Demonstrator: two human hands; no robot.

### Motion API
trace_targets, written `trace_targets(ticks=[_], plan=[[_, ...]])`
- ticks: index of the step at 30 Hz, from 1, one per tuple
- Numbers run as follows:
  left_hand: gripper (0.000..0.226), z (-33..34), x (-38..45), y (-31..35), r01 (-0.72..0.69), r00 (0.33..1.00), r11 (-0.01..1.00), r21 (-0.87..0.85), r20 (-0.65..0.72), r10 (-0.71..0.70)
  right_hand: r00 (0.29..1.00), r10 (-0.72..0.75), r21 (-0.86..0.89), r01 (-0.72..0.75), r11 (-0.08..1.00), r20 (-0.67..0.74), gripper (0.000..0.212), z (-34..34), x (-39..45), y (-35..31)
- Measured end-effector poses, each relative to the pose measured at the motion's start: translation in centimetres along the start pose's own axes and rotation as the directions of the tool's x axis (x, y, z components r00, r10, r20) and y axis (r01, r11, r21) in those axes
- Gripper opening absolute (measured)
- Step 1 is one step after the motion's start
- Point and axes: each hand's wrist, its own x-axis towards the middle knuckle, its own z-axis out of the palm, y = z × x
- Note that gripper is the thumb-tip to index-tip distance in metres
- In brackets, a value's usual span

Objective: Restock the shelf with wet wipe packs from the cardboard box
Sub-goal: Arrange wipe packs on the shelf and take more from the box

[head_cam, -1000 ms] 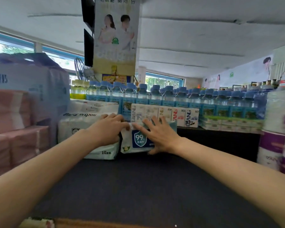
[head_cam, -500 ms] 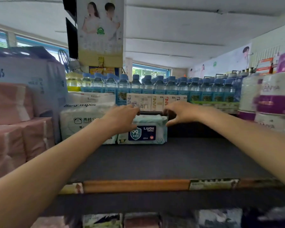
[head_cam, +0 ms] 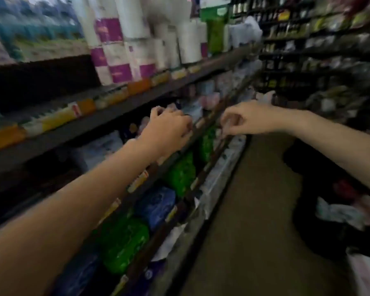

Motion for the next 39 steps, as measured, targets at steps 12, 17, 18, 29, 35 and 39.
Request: trace_targets(ticks=[12,17,18,29,35,39], plan=[[0.033,15.1,3.5,39.1,-0.503,0.743,0.803,-0.321,0.314,0.591,0.702,0.627,0.002,-0.666,0.746,0.337,0.033,15.3,-33.1,24.5],[0.032,19.9,3.1,52.5,-0.509,0.626,0.738,-0.444,0.398,0.671,0.542,0.730,-0.006,-0.801,0.598,0.417,0.039,22.5,-44.3,32.5],[0.033,20.8,2.7,54.6,-0.502,0.603,0.729,-0.465,0.417,0.680,0.514,0.730,0.011,-0.821,0.571,0.451,0.039,24.2,-46.0,33.2],[0.033,30.8,-2.8,61.8,-0.416,0.452,0.771,-0.483,0.625,0.636,0.533,0.622,0.277,-0.841,0.465,0.573,0.046,41.0,-47.0,33.4],[0.036,32.0,-3.3,60.6,-0.382,0.437,0.823,-0.421,0.702,0.562,0.425,0.718,0.130,-0.894,0.430,0.552,0.056,43.2,-44.8,34.6],[0.043,31.4,-2.2,59.7,-0.357,0.374,0.790,-0.498,0.699,0.609,0.428,0.548,0.088,-0.838,0.539,0.718,0.030,41.6,-43.5,33.4]])
